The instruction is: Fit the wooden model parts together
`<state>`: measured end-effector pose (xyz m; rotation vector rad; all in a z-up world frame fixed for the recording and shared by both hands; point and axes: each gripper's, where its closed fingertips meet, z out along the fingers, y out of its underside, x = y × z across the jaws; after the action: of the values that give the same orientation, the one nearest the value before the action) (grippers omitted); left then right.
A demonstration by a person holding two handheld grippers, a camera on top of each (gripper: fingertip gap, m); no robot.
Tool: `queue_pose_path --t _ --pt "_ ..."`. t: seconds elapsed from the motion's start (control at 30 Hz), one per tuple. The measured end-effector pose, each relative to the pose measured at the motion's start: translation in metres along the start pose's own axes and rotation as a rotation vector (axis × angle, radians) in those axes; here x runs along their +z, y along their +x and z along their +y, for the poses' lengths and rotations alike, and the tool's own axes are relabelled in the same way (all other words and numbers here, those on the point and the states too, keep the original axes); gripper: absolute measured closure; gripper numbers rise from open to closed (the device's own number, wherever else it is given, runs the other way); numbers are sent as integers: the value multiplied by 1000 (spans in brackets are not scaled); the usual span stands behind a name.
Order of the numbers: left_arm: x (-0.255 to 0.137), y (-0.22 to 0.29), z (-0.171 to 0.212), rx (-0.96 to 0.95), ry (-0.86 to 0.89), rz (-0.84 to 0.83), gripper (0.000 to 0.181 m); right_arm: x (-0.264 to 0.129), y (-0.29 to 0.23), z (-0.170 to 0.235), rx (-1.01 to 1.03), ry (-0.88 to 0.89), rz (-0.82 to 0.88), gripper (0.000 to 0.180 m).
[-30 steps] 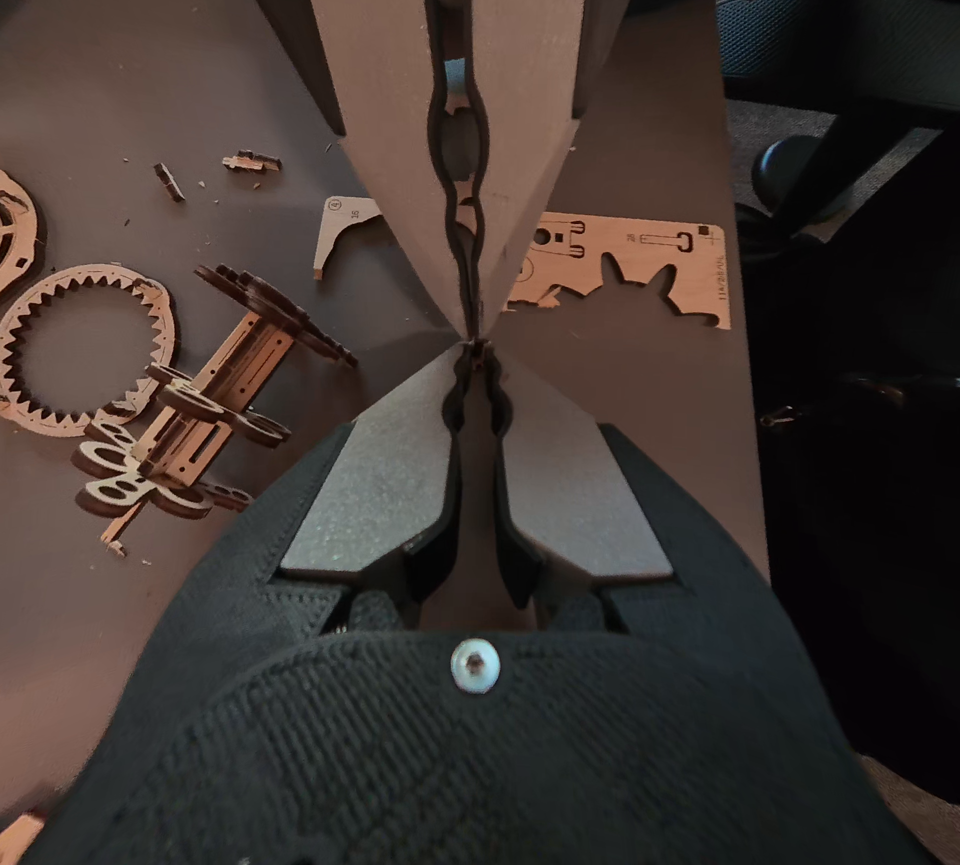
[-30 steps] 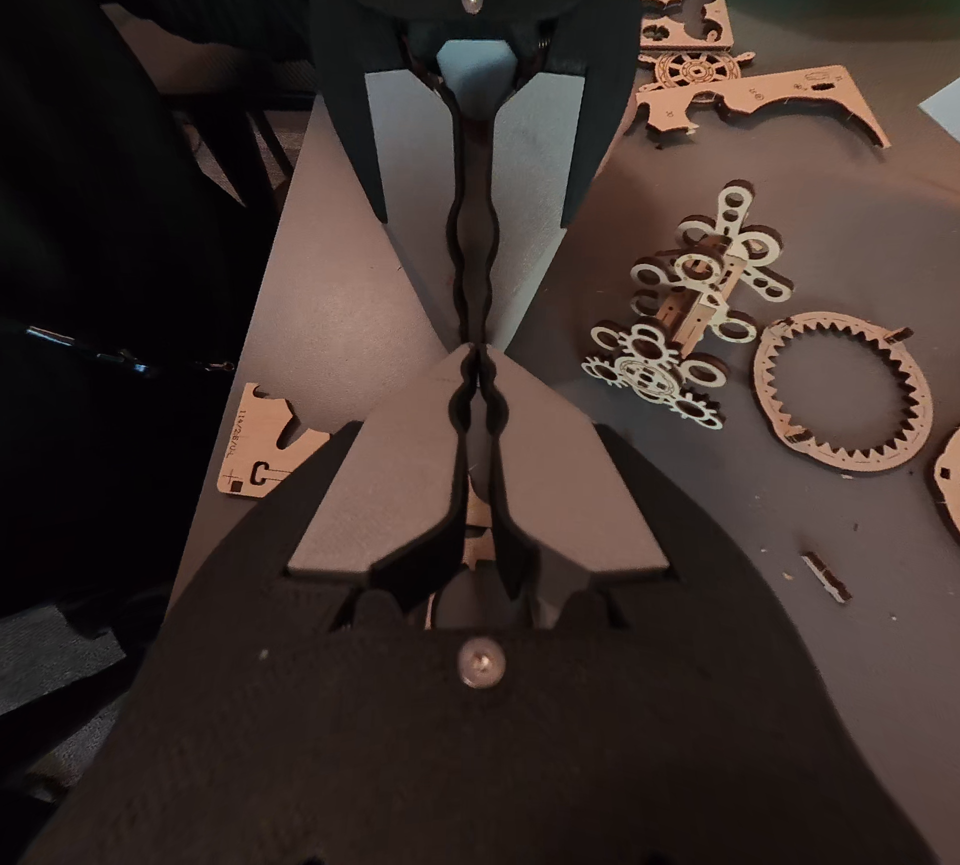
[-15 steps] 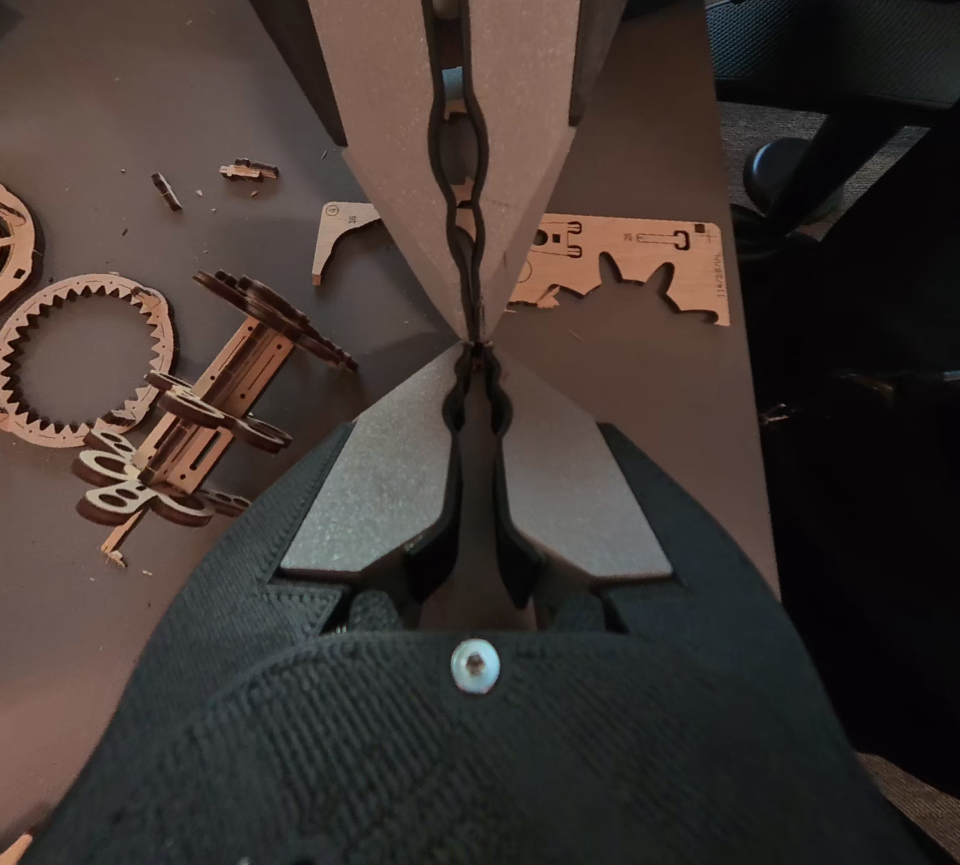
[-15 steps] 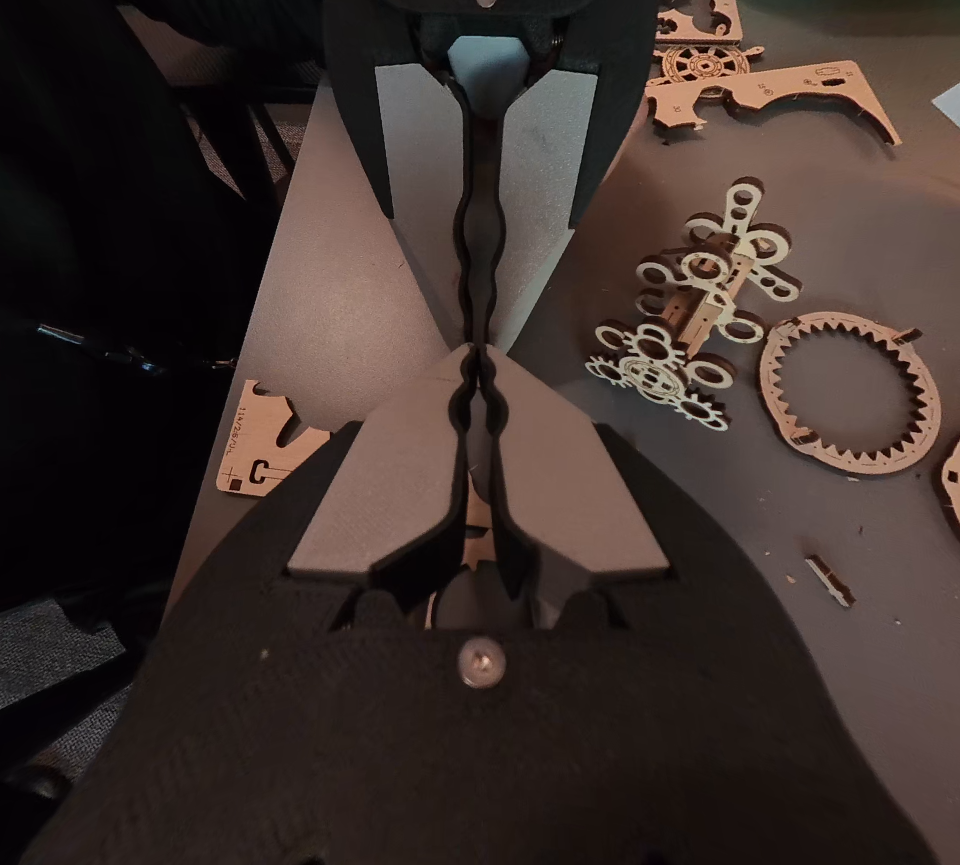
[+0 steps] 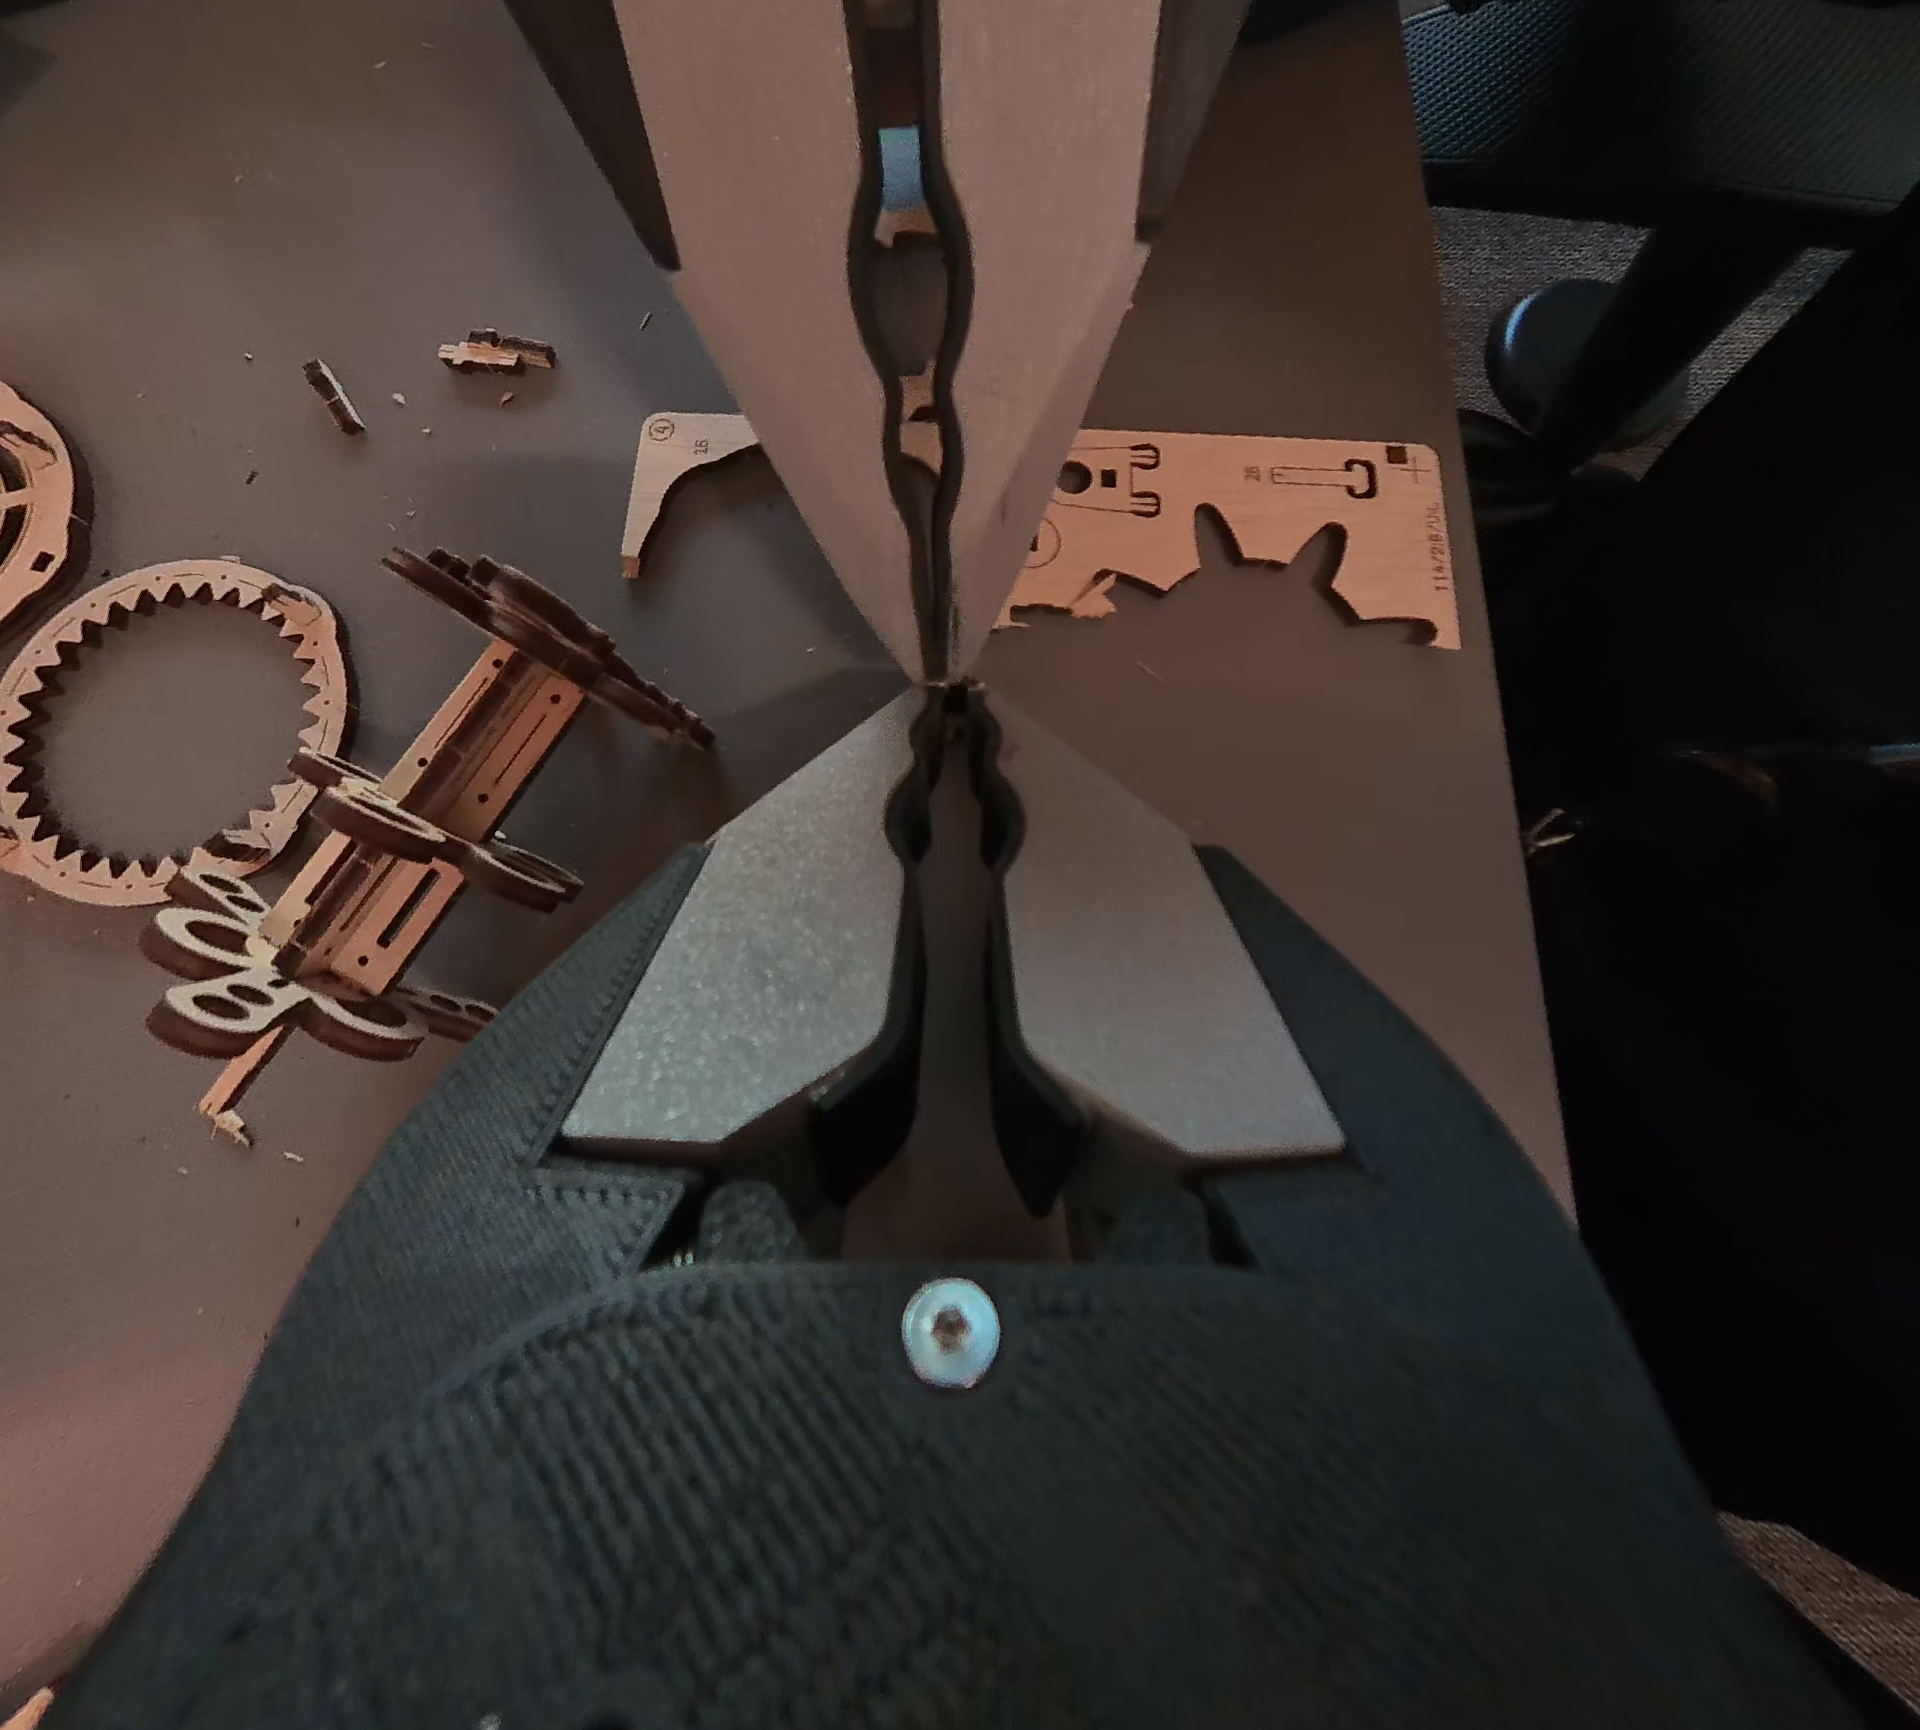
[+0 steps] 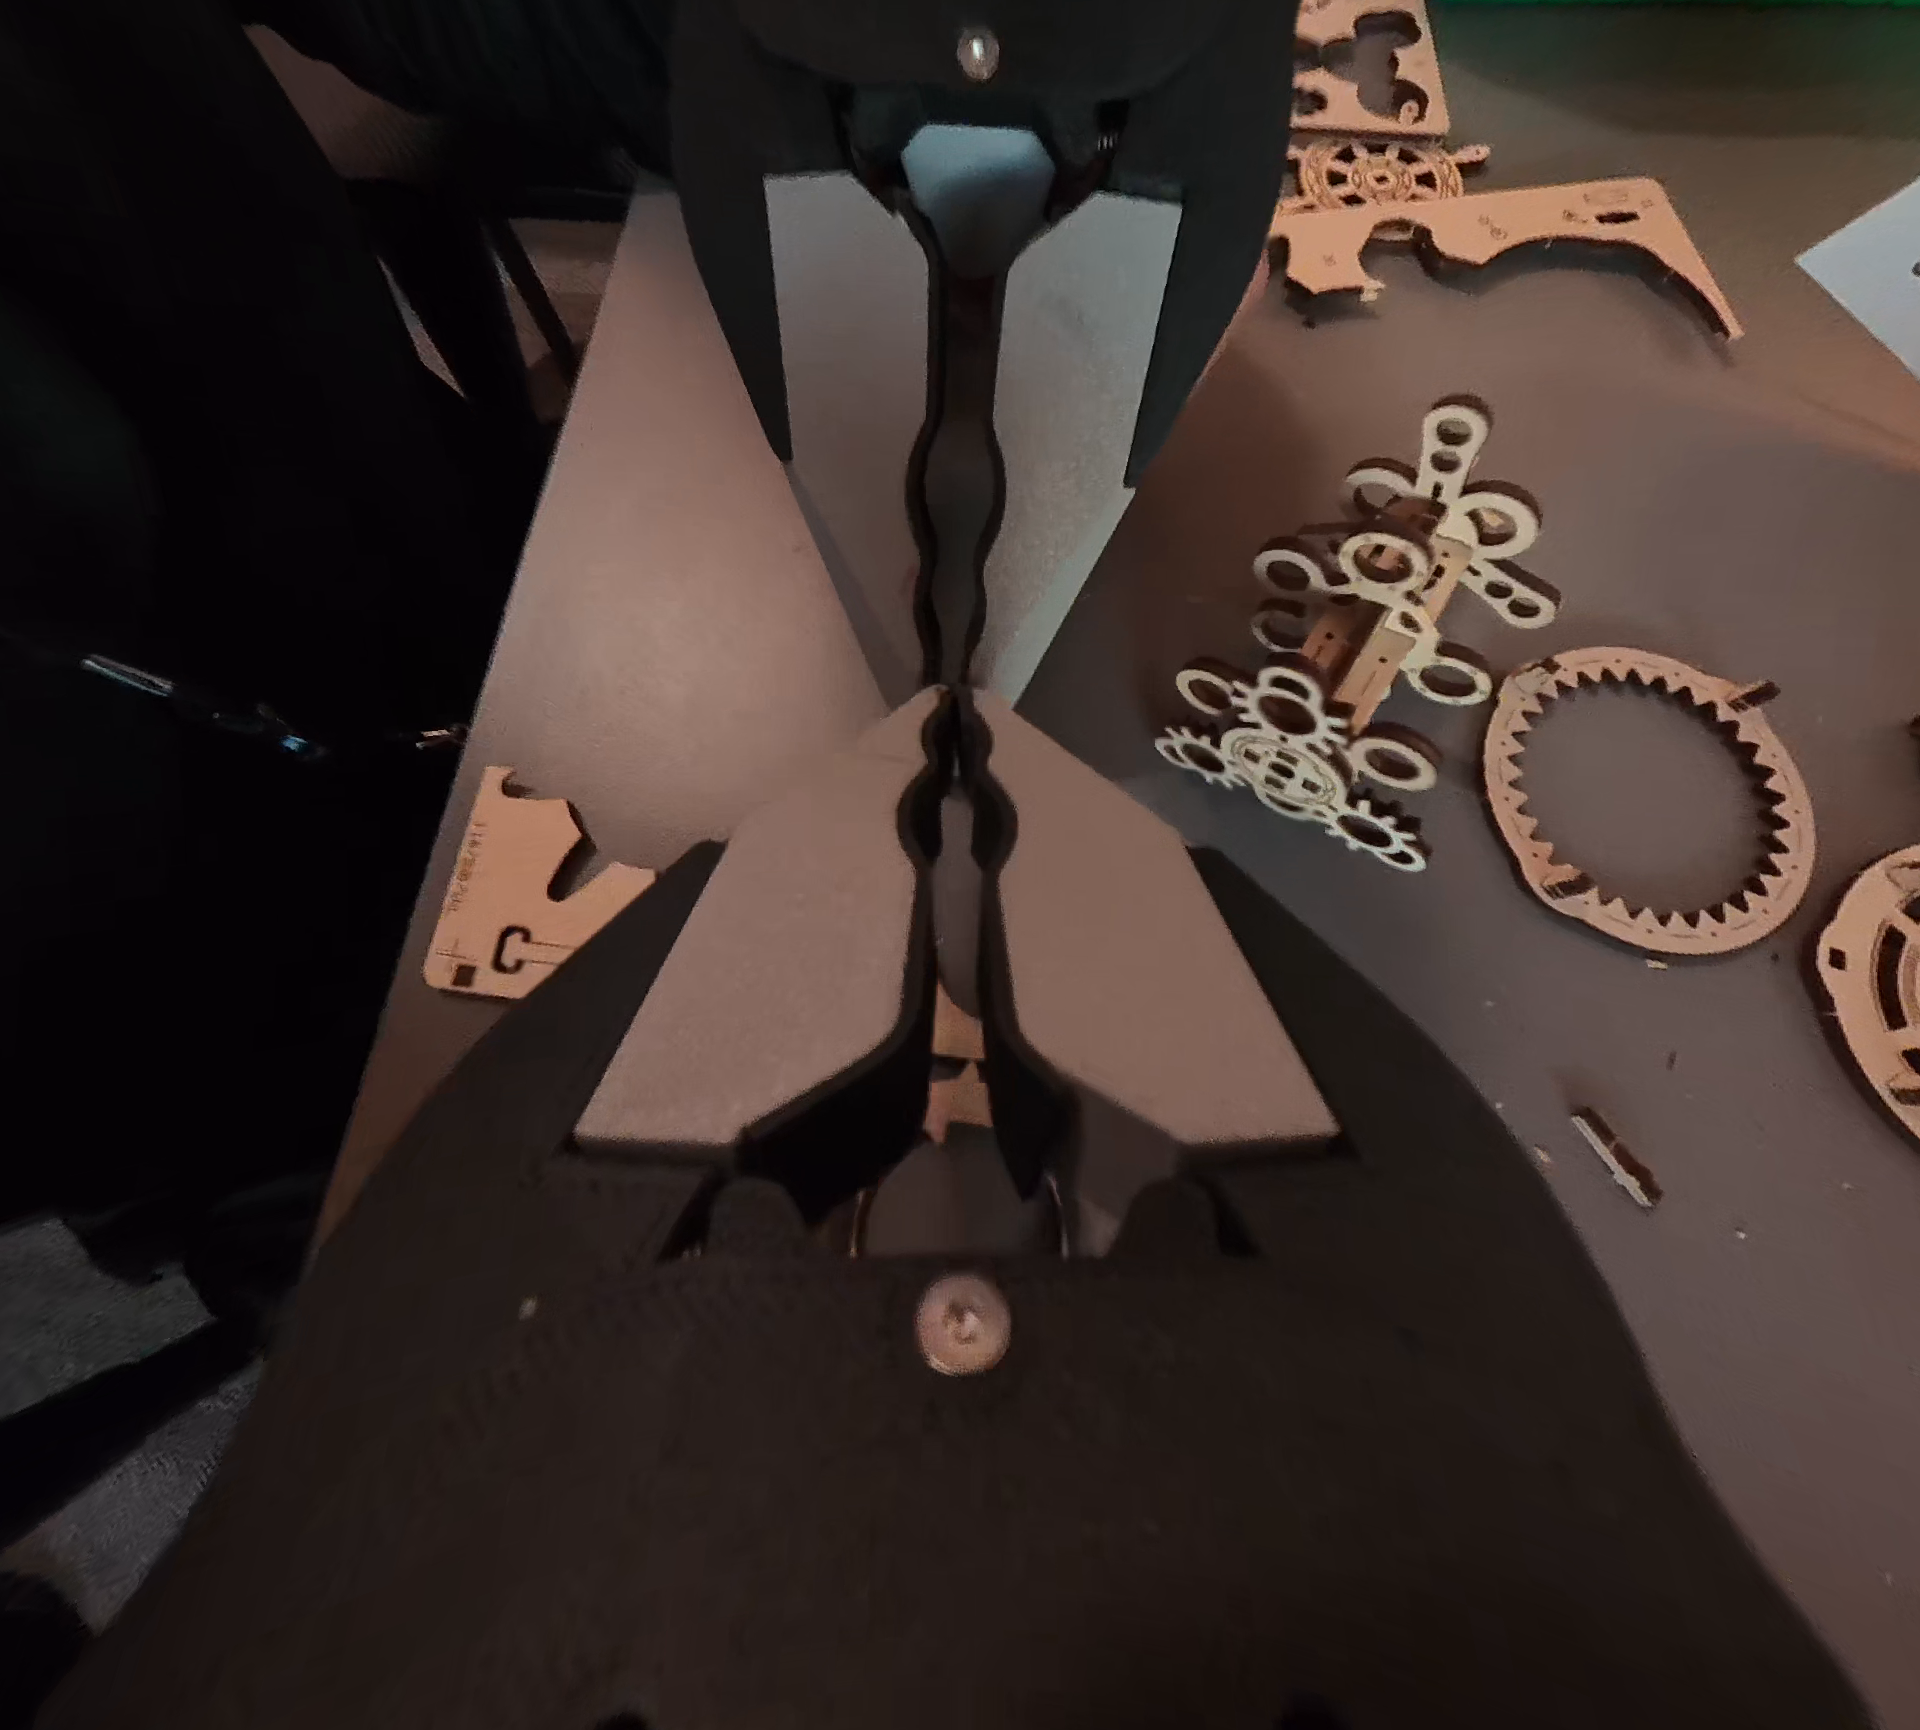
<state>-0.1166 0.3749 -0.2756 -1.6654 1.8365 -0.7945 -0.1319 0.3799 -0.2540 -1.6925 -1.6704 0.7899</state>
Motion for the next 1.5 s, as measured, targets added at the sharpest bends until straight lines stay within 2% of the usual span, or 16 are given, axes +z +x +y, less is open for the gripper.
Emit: queue_pose_path --t 0.03,0.47,0.67,1.0,1.17,1.33,1.5 --pt "0 0 0 -1 2 0 179 1 0 1 -12 -7 9 180" --pt "0 0 0 -10 20 6 179 -2 2 -6 -51 45 42 180" --pt "0 0 0 -15 23 10 179 -11 4 -19 12 154 32 180" --pt "0 2 -1 -14 23 19 179 -39 38 -32 26 286 284 180" --pt "1 2 -1 -16 24 23 178 -32 35 -28 180 291 200 180" --pt "0 2 -1 -21 25 29 178 -18 22 -20 113 199 153 180" --pt "1 2 -1 -21 25 30 178 -16 16 -19 105 188 120 180"
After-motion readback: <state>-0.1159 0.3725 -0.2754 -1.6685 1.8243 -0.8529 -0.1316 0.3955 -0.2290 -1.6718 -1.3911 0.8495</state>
